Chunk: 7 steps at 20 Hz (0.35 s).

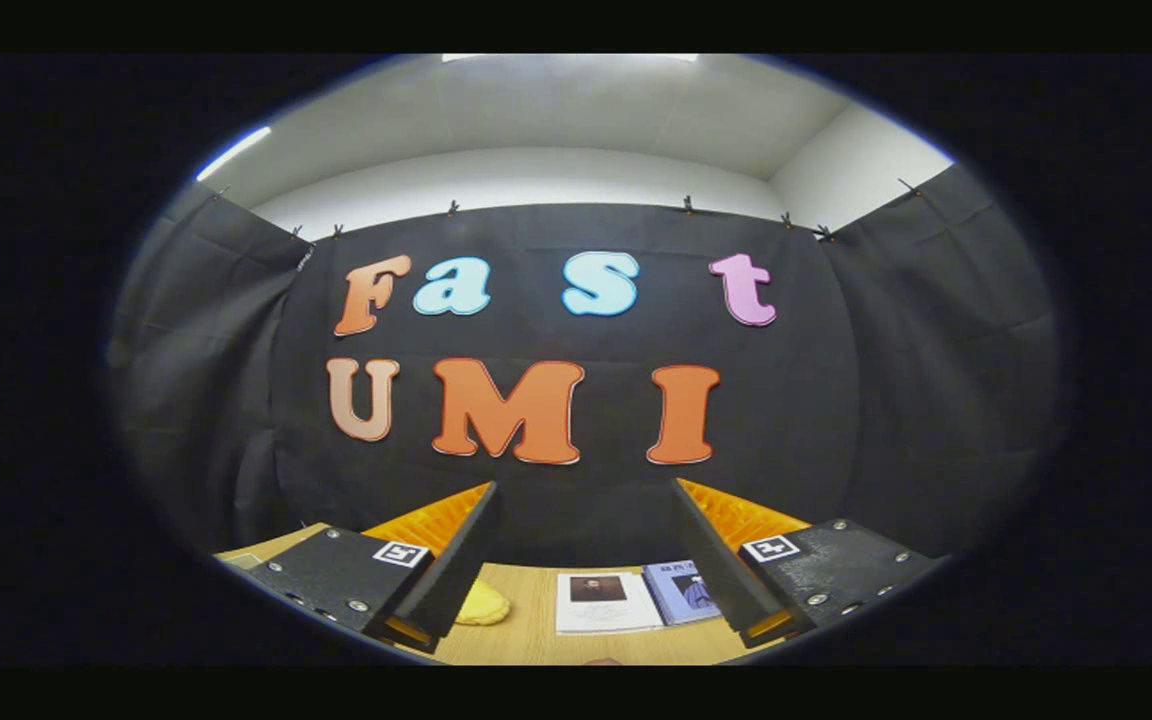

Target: Open the storage box then place both shoes into the box .Put the left shoe in first, then the right shoe, with the right side of both shoes facing outward in a uniform manner.

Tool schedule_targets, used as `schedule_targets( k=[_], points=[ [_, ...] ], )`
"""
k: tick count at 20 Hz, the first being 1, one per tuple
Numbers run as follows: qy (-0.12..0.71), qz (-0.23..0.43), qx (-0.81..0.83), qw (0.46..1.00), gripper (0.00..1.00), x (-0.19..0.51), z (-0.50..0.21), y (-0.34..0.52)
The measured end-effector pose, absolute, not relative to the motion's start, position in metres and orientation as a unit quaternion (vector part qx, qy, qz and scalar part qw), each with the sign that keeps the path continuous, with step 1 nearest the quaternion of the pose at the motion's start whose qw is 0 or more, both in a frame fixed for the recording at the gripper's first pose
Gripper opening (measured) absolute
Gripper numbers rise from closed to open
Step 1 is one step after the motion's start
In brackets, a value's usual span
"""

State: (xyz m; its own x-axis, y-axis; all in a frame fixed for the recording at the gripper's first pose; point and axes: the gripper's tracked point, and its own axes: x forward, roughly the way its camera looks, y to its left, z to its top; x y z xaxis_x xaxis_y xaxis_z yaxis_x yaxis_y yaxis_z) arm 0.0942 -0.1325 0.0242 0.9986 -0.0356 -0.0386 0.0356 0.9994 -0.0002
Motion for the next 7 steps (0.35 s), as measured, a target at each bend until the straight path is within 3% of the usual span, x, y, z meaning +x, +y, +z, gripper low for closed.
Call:
schedule_targets(
  k=[7],
  points=[
    [0.029, 0.000, -0.013, 0.999, 0.98, 0.0865, 0.0194, -0.1197]
  ],
)
